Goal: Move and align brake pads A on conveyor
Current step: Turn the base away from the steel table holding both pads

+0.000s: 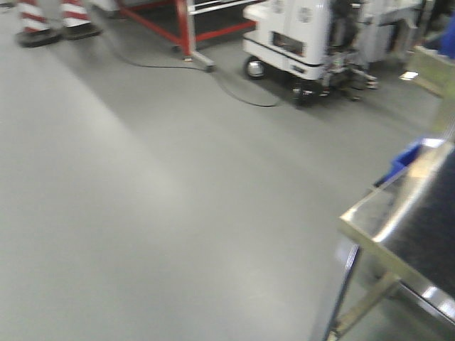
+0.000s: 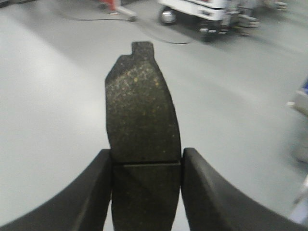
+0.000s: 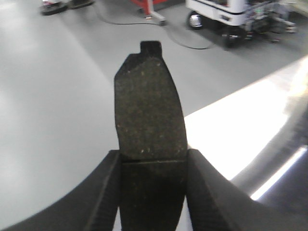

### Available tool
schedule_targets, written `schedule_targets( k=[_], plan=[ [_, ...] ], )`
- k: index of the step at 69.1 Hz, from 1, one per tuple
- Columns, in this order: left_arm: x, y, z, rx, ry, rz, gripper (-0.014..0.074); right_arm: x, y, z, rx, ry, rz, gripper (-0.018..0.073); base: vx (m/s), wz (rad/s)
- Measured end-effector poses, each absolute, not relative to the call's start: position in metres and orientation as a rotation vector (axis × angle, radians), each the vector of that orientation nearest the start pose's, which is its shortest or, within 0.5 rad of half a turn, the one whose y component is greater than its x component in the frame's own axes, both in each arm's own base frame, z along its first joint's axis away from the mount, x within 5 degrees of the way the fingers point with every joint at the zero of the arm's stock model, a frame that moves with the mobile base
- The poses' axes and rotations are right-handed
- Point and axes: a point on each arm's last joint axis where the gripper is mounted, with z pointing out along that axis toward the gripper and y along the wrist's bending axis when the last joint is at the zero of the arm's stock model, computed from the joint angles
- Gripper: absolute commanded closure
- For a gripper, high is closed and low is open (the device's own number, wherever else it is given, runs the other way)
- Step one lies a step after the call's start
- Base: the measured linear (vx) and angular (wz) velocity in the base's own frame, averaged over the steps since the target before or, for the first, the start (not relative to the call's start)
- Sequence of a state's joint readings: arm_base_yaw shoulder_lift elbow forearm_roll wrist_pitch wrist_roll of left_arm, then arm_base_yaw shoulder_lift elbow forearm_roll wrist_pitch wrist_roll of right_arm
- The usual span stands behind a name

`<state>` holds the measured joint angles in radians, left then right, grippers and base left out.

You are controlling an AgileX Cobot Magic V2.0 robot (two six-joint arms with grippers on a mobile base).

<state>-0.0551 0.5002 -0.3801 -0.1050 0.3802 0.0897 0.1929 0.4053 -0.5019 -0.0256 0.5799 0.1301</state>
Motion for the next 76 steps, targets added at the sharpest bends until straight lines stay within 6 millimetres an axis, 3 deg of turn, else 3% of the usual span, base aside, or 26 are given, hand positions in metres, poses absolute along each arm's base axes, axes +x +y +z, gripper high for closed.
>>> schedule_targets(
  k=[49, 76],
  plan=[
    [0.105, -0.0094, 0.2696, 0.072, 1.982, -0.079, 0.0603, 0.0808, 0.0145, 0.3021, -0.074, 1.97, 0.183, 0.0566, -0.11, 0.81],
    [0.105, -0.0094, 0.2696, 0.072, 1.982, -0.079, 0.0603, 0.0808, 0.0145, 0.3021, -0.073, 1.97, 0.184, 0.0566, 0.04, 0.38]
  ],
)
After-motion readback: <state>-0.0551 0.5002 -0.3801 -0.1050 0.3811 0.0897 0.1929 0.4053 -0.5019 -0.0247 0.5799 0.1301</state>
